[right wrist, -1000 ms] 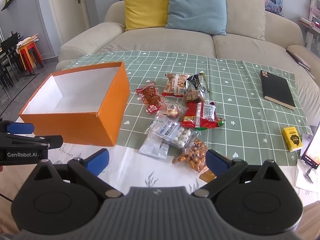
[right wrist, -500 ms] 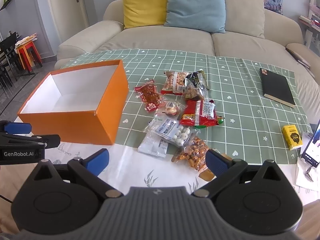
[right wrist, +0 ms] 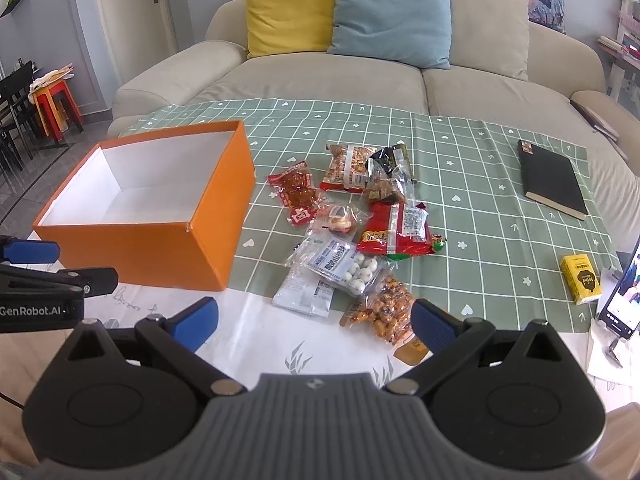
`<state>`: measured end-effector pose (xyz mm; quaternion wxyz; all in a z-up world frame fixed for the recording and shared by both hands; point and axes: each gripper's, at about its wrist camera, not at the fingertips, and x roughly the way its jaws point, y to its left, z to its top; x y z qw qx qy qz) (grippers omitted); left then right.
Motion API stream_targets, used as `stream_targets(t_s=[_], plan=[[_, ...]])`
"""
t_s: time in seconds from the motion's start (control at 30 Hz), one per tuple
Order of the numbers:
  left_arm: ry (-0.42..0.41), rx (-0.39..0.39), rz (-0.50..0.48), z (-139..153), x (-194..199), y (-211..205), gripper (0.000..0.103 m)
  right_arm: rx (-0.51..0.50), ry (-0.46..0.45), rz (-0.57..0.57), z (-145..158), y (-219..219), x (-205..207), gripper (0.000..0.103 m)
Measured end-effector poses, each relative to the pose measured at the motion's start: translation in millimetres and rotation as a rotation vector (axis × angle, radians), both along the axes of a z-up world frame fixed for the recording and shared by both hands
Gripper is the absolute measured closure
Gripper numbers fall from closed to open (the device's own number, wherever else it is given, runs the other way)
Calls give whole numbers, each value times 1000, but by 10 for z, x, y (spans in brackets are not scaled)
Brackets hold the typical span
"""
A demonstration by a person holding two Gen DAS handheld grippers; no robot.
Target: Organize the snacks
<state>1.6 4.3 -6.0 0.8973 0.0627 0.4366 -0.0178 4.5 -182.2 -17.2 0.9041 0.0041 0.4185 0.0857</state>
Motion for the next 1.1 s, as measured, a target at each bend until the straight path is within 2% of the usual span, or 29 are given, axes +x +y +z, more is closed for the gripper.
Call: stream_targets(t_s=[0.7, 0.8, 0.97, 1.03, 1.07, 1.1], plan=[[12, -28, -13, -25, 15, -6, 11, -14, 17, 1, -34, 12, -7, 4], [10, -44, -30, -43, 19, -13, 11, -19, 24, 1, -58, 12, 9, 4], [-39, -85, -92, -59, 2, -40, 17, -4, 40, -27, -149, -107, 67, 4], [-57, -84, -103, -76, 15, -59, 21, -10, 39, -49, -210, -164, 92, 8], [-66, -77, -99, -90, 25, -71, 23, -14, 35, -53, -236, -177, 98, 20], [-70, -74, -103, -111, 41, -83, 27, -17, 34, -54, -270, -199, 107, 25]])
